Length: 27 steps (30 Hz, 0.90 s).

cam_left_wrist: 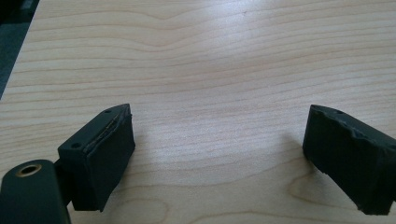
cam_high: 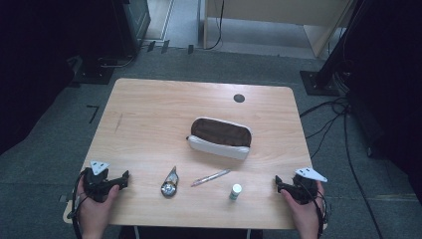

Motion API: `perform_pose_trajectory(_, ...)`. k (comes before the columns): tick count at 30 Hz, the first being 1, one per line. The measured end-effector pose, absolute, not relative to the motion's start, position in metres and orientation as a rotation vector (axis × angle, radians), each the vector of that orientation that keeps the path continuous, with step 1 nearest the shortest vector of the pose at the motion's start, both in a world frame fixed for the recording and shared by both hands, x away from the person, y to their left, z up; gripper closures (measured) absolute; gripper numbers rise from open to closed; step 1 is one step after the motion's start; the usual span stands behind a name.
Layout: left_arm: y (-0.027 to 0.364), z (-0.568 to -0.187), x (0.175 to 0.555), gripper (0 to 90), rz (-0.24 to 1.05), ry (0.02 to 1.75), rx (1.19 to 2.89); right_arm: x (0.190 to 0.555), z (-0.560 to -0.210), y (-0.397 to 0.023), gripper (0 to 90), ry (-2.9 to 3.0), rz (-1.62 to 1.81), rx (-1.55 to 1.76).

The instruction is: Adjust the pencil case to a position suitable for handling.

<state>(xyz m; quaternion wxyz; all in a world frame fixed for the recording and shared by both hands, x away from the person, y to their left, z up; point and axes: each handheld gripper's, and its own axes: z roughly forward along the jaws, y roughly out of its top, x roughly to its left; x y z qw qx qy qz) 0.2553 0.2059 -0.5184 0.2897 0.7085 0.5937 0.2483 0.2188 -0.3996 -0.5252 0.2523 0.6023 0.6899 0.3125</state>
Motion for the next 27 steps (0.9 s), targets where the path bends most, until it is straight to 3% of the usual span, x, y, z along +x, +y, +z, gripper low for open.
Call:
perform_pose_trajectory(2,0.206,-0.518,0.255,9.2,0.662,1.582,1.892,0.219,-0.525,-0.399,16.9,1.873,0.850,1.639)
perform_pose_trajectory(4,0.206,-0.518,0.255,9.1,0.661,1.579,1.892,0.218,-0.524,-0.399,30.2,1.857,0.870,1.644)
perform_pose_trajectory(5,0.206,-0.518,0.255,9.1,0.661,1.579,1.892,0.218,-0.524,-0.399,30.2,1.857,0.870,1.644)
perform_pose_trajectory(6,0.205,-0.518,0.255,9.1,0.660,1.577,1.895,0.220,-0.520,-0.398,38.7,1.869,0.909,1.677)
perform_pose_trajectory(11,0.205,-0.518,0.255,9.1,0.660,1.576,1.895,0.228,-0.509,-0.383,49.2,1.924,0.948,1.581)
perform_pose_trajectory(27,0.205,-0.518,0.256,9.1,0.659,1.576,1.898,0.273,-0.489,-0.349,60.8,1.993,1.039,1.506)
